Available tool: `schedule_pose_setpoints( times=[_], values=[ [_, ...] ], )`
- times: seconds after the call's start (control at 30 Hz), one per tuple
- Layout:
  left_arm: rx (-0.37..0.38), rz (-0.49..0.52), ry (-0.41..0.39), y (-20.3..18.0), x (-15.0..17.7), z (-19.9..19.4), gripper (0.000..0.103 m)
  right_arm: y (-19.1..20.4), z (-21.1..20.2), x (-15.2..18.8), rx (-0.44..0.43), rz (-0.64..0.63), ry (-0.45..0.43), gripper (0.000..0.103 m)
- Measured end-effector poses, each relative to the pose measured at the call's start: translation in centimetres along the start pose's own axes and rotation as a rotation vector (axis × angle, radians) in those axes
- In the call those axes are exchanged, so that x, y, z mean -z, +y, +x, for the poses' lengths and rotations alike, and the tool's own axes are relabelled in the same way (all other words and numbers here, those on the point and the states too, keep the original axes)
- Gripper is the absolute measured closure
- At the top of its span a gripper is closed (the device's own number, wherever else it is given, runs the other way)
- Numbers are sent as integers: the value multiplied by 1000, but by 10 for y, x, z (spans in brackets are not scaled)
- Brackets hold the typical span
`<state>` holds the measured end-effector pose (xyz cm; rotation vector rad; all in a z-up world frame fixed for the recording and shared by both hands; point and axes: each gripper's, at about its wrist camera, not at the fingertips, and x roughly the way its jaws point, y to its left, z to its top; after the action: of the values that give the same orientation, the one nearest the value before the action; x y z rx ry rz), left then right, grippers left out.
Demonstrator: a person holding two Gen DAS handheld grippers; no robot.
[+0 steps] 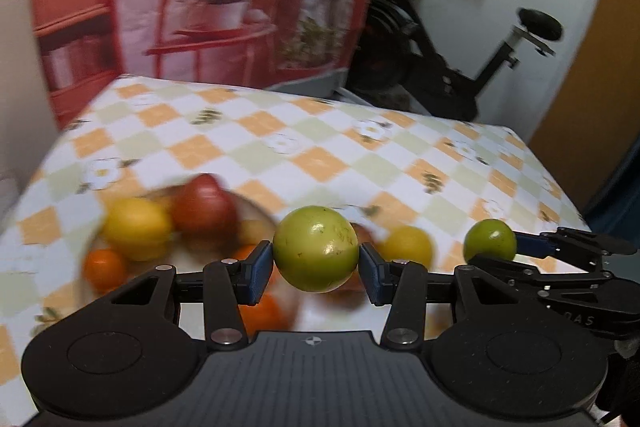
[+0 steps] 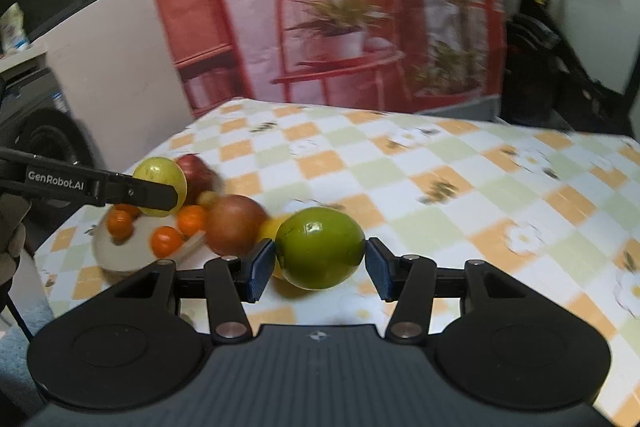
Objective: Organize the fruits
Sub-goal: 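Carry the green fruit in the right gripper over the plate while the left carries its green fruit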
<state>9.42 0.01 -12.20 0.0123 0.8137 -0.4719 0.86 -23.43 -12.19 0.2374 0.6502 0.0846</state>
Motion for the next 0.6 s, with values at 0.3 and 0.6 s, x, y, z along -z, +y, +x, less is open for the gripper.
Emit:
schedule_pose_setpoints(
  times=[0.3,0.6],
  values=[
    [-76,-59,47,58,9,-6,54,71,52,-18,-119,-151,41,50],
    [-67,-79,57,87,9,5,54,113,94,-27,-172,-290,97,50]
  ],
)
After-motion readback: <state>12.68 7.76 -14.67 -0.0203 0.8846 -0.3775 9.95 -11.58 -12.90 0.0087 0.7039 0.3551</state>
